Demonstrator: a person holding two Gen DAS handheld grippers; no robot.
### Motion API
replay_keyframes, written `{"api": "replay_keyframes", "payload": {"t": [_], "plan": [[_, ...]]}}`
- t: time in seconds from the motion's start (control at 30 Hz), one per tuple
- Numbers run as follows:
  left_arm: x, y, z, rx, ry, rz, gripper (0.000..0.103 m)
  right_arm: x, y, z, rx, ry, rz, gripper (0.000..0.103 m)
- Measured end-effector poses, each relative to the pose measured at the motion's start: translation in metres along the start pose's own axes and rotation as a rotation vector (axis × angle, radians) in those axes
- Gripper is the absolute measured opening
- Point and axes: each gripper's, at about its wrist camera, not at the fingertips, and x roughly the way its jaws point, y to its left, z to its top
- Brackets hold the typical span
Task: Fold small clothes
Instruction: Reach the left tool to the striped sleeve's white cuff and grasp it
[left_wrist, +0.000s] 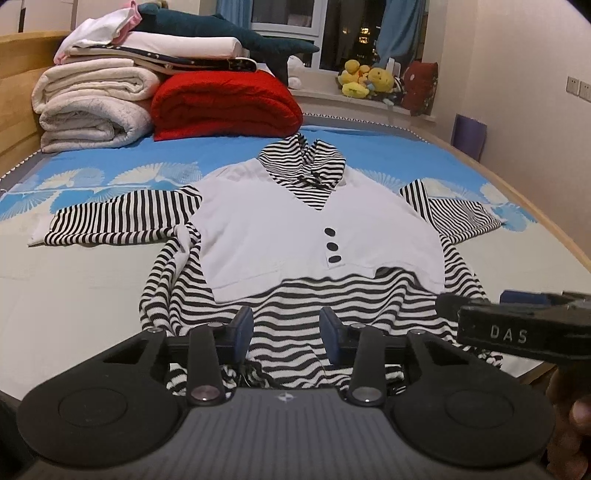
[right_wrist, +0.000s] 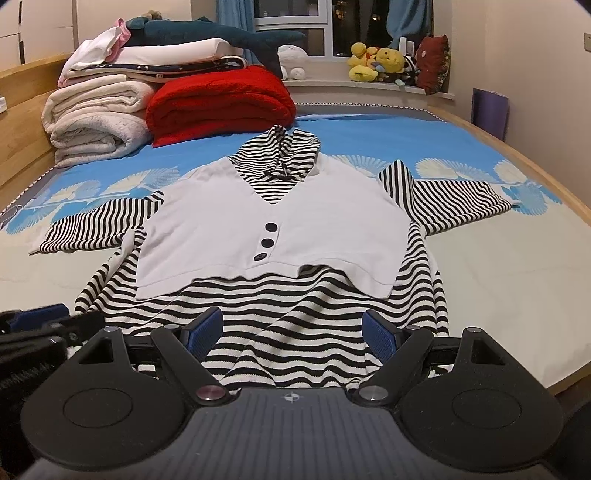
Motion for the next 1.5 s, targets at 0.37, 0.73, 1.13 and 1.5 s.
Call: {"api": "replay_keyframes", "payload": {"t": [0.37, 0.73, 1.13, 1.5], "plan": [[0.016, 0.042, 0.095, 0.012, -0.076, -0.021, 0.026, 0.01, -0.011, 0.003, 0.047, 0.029, -0.012, 0.056], [0.141, 0.144, 0.199, -0.03, -0.109, 0.111, 0.021, 0.008, -0.032, 0.013, 0.04, -0.024, -0.052, 0.046], [0.184, 0.295, 0.189, -0.461, 0.026, 0.222, 0.021, 0.026, -0.038, 0.138, 0.024, -0.301, -0.035, 0.056], [0.208, 0.403, 0.134, -0.905, 0.152, 0.296, 0.037, 0.122, 0.001, 0.235, 0.0, -0.339, 0.169, 0.067]]}}
